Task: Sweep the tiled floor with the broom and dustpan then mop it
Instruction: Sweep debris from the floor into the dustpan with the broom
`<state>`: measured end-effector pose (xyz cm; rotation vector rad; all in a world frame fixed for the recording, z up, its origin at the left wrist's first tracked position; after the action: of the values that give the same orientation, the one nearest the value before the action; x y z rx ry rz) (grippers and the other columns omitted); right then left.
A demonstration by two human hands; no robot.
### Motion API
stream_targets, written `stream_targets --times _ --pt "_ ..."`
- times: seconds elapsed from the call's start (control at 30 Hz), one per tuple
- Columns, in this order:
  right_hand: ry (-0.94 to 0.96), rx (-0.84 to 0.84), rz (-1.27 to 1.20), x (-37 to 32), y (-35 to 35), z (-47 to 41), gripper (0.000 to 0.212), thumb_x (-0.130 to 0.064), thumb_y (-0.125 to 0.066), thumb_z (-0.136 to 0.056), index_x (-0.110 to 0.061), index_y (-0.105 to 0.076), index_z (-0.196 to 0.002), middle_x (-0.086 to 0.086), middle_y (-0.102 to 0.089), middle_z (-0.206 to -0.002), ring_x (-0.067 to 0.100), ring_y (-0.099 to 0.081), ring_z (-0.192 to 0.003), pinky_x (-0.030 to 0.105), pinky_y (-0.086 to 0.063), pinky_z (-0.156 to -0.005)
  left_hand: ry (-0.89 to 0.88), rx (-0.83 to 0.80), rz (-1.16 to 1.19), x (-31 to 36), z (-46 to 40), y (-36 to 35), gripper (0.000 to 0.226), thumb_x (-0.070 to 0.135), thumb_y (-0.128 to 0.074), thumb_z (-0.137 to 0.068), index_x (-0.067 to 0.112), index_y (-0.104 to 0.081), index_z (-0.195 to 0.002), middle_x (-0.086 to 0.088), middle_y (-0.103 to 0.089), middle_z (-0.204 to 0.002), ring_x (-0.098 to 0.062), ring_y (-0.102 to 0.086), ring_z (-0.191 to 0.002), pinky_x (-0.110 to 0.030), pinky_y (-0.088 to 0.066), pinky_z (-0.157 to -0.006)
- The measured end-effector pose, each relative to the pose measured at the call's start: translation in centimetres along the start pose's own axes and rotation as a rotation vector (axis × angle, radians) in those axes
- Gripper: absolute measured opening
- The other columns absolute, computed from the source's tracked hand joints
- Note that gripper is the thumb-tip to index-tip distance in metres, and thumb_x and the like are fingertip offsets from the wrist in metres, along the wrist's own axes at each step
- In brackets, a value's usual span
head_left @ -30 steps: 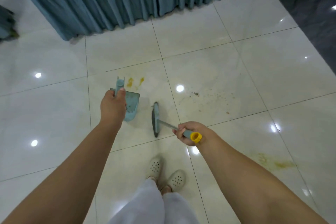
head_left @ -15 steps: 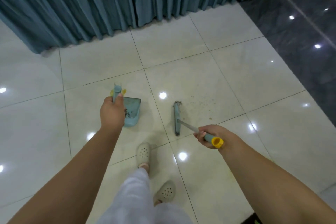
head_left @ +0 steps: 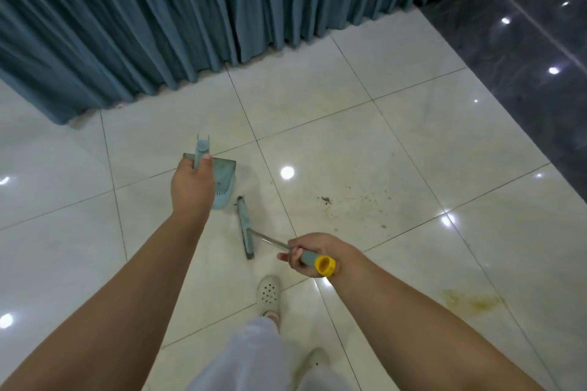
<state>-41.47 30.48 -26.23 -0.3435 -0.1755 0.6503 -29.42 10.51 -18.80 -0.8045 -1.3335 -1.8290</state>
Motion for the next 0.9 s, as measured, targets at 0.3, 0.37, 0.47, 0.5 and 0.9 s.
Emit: stream_targets --times 0.3,0.37,0.47,0.5,0.9 --pt "0.060 0.078 -0.135 -7.9 0.0 -1.3 0.022 -0.003 -0.042 -0.098 0.003 -0.042 -0.119 0.019 -0.058 -0.060 0.011 -0.041 -0.027 0.015 -0.037 -0.027 -0.009 -0.014 -0.111 1.8 -6.7 -1.7 0.032 0.037 -0.044 -0.096 0.008 -0.051 -0.086 0.001 -0.050 -0.065 -0.021 -0.051 -0.064 -0.032 -0.043 -0.064" --pt "0.095 0.110 -0.198 -9.6 1.5 -0.6 0.028 -0.002 -0.043 -0.097 0.000 -0.041 -0.125 0.021 -0.058 -0.051 0.012 -0.041 -0.026 0.014 -0.037 -0.027 -0.011 -0.021 -0.120 2.2 -7.6 -2.1 0.032 0.036 -0.044 -0.097 0.006 -0.051 -0.086 0.001 -0.049 -0.063 -0.020 -0.049 -0.062 -0.029 -0.038 -0.061" --pt "0.143 0.162 -0.267 -11.7 3.7 0.5 0.031 -0.002 -0.042 -0.097 -0.001 -0.039 -0.128 0.021 -0.058 -0.061 0.012 -0.039 -0.025 0.014 -0.038 -0.027 -0.033 -0.033 -0.136 2.9 -8.6 -2.9 0.031 0.034 -0.045 -0.097 0.006 -0.050 -0.085 -0.008 -0.054 -0.072 -0.024 -0.051 -0.070 -0.031 -0.038 -0.065" --pt "0.151 0.179 -0.279 -12.1 4.3 0.8 0.029 -0.002 -0.041 -0.097 -0.001 -0.039 -0.126 0.019 -0.056 -0.069 0.011 -0.039 -0.025 0.013 -0.038 -0.028 -0.038 -0.039 -0.144 3.1 -8.9 -3.1 0.032 0.035 -0.045 -0.097 0.006 -0.050 -0.085 -0.010 -0.054 -0.076 -0.024 -0.052 -0.073 -0.032 -0.039 -0.067" --pt "0.116 0.165 -0.180 -11.2 2.8 2.9 0.014 -0.008 -0.042 -0.099 0.004 -0.048 -0.102 0.017 -0.057 -0.063 0.012 -0.041 -0.027 0.014 -0.039 -0.029 -0.053 -0.092 -0.082 4.1 -11.3 -3.0 0.031 0.037 -0.043 -0.097 0.008 -0.048 -0.087 0.000 -0.050 -0.070 -0.018 -0.049 -0.065 -0.028 -0.039 -0.063"
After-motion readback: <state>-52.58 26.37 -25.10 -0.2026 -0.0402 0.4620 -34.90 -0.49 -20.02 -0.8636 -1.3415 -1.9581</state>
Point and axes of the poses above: each hand's wrist, its own z-axis away from the middle knuckle, its own y-axis out of the back of the hand, x = y × z, the point moved 2 cm from there along -z, towards the middle knuckle
